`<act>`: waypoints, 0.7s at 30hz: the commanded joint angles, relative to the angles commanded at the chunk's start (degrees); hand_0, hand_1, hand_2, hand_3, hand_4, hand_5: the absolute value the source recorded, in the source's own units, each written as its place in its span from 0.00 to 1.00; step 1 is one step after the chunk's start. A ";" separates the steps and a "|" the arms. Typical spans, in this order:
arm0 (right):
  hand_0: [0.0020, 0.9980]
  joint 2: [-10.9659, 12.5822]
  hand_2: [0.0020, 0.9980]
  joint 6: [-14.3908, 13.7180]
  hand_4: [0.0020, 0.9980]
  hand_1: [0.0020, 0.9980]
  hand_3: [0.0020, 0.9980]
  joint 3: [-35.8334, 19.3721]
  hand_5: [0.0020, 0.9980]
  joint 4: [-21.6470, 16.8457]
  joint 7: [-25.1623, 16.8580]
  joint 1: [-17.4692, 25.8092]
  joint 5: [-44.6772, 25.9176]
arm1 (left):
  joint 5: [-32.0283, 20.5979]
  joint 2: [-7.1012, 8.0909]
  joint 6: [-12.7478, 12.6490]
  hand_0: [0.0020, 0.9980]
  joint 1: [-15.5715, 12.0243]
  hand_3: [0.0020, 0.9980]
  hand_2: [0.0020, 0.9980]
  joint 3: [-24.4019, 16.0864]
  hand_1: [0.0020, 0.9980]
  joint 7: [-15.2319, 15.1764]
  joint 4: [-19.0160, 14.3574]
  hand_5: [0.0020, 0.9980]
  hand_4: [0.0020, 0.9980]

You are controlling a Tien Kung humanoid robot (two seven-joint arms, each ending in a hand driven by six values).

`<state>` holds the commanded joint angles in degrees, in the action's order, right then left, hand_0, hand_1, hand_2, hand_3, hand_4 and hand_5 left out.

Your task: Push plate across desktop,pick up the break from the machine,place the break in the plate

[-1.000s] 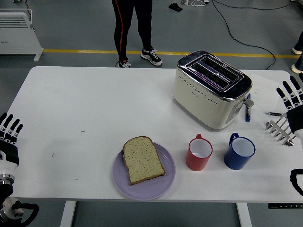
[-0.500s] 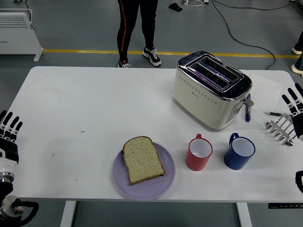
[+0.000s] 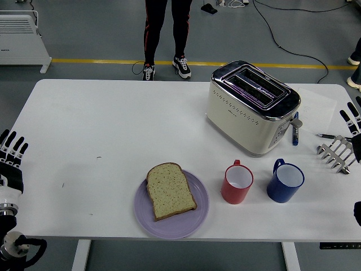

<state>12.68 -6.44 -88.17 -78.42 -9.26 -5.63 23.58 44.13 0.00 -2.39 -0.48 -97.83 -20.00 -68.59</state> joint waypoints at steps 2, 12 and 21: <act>0.82 -0.03 0.82 -0.04 0.51 0.79 0.79 0.06 0.56 0.13 -0.02 0.00 -0.04 | -0.06 0.00 -0.03 0.78 0.03 0.72 0.80 0.24 0.76 -0.01 0.14 1.00 0.51; 0.81 -0.12 0.81 -0.09 0.51 0.79 0.79 0.06 0.56 0.43 0.01 0.16 -0.20 | -0.05 0.00 -0.07 0.78 -0.07 0.72 0.80 0.62 0.76 0.04 0.24 1.00 0.52; 0.81 -0.06 0.81 -0.11 0.51 0.78 0.79 -0.05 0.56 0.42 -0.05 0.00 -0.28 | -0.12 0.00 -0.09 0.78 -0.24 0.72 0.80 0.23 0.76 -0.03 0.17 1.00 0.53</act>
<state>12.63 -6.55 -88.22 -78.00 -9.31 -5.63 23.30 44.01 0.00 -2.47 -0.72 -97.61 -20.02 -68.42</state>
